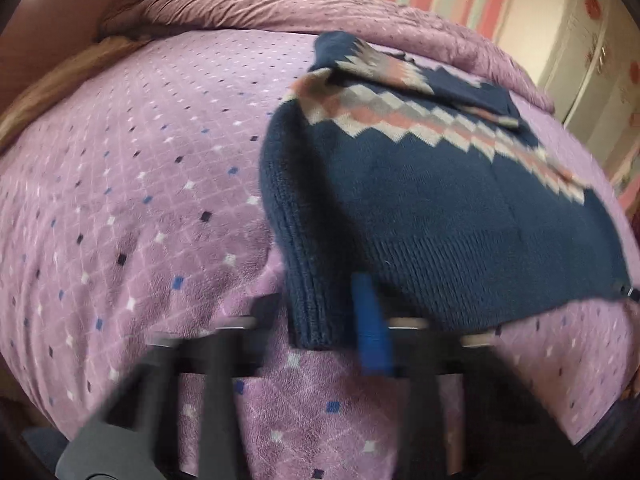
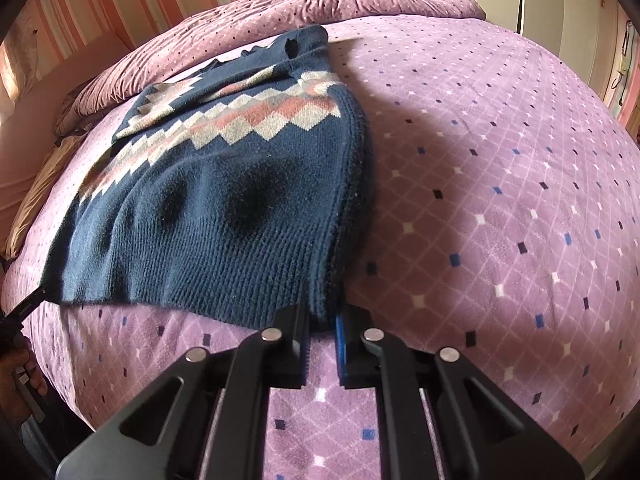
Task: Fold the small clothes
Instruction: 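Grasp the sweater hem edge with the right tool while the left tool grasps it too, then lift the hem with both tools and fold it over toward the collar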
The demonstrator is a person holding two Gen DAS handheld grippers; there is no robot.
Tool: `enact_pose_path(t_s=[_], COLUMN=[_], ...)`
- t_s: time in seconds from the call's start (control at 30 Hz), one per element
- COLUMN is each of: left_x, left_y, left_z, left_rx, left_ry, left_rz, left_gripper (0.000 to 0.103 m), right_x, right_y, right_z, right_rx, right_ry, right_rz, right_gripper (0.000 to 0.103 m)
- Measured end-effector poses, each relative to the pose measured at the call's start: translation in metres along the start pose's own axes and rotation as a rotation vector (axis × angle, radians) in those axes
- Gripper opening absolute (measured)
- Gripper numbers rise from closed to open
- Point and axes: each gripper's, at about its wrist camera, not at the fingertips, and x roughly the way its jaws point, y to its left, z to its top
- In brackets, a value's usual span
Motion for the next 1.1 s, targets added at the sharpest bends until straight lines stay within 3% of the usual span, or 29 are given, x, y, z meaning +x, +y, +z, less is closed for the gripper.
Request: enact_pose_path(t_s=[0.2,0.57,1.1], left_x=[0.0,-0.015,-0.04], left_y=[0.001,-0.008,-0.023], left_z=[0.002,0.017,0.109], left_rx=[-0.004,0.033,0.066], left_ry=[0.01,-0.023,-0.135], left_rz=[-0.009,0.069,0.126], left_gripper=[0.008,0.007,0.007], right_x=[0.0,-0.017,-0.056], right_y=[-0.002,-0.001,0.013], right_z=[0.0,0.013,0.098], right_rx=[0.001,-0.016,-0.048], right_ry=[-0.002,-0.046,-0.197], right_rz=[0.0,0.002,0.008], right_gripper=[0.009,0.008,0.008])
